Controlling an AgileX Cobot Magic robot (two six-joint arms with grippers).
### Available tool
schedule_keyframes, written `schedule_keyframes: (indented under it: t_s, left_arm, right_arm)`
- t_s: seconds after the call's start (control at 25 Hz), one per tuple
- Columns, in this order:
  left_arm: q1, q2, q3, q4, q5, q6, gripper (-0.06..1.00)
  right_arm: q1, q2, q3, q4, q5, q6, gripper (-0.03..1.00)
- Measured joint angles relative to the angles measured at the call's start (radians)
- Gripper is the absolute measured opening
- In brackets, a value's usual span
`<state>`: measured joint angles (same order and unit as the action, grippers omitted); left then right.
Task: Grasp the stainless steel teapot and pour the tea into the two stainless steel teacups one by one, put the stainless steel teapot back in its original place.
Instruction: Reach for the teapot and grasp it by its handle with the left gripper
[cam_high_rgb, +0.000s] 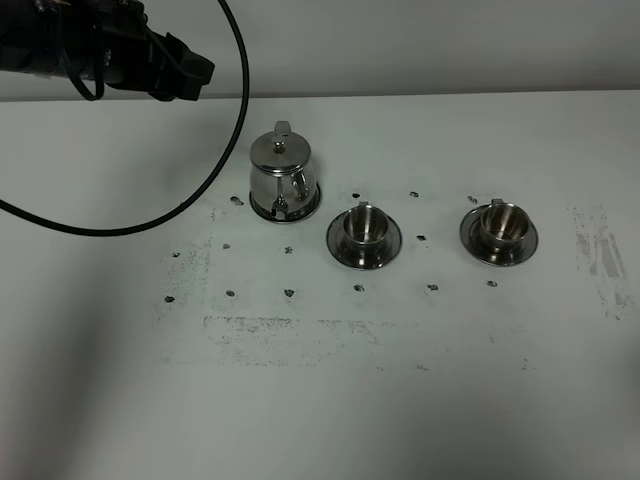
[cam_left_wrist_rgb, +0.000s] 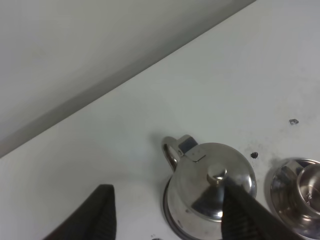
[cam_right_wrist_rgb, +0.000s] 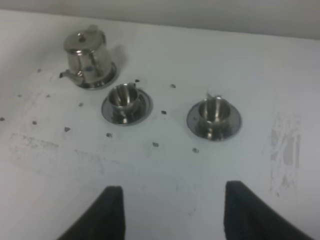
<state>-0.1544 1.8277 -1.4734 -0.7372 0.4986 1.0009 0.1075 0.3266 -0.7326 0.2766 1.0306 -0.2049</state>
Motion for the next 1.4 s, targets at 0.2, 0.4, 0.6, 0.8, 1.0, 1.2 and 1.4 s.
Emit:
schedule_keyframes:
  t_s: [0.2, 0.4, 0.6, 0.8, 1.0, 1.2, 1.4]
  left_arm:
    - [0.0, 0.0, 0.0, 0.0, -0.001, 0.0, 0.47]
    - [0.0, 0.0, 0.0, 0.0, -0.003, 0.0, 0.47]
    - [0.0, 0.0, 0.0, 0.001, -0.005, 0.0, 0.47]
    - [0.0, 0.0, 0.0, 0.006, -0.005, 0.0, 0.47]
    - [0.0, 0.0, 0.0, 0.006, -0.005, 0.001, 0.47]
    - [0.0, 0.0, 0.0, 0.006, -0.005, 0.001, 0.47]
    - [0.0, 0.0, 0.0, 0.049, -0.002, 0.001, 0.47]
  right_arm:
    - [0.0, -0.137, 0.083, -0.072, 0.059, 0.083, 0.43]
    - [0.0, -0.252, 0.169, -0.092, 0.083, 0.108, 0.43]
    - [0.0, -0.329, 0.211, -0.107, 0.09, 0.112, 0.43]
    - [0.0, -0.333, 0.211, -0.119, 0.089, 0.112, 0.43]
    - [0.0, -0.334, 0.211, -0.119, 0.089, 0.113, 0.43]
    - [-0.004, -0.334, 0.211, -0.119, 0.089, 0.115, 0.43]
    - [-0.008, -0.334, 0.211, -0.119, 0.089, 0.115, 0.43]
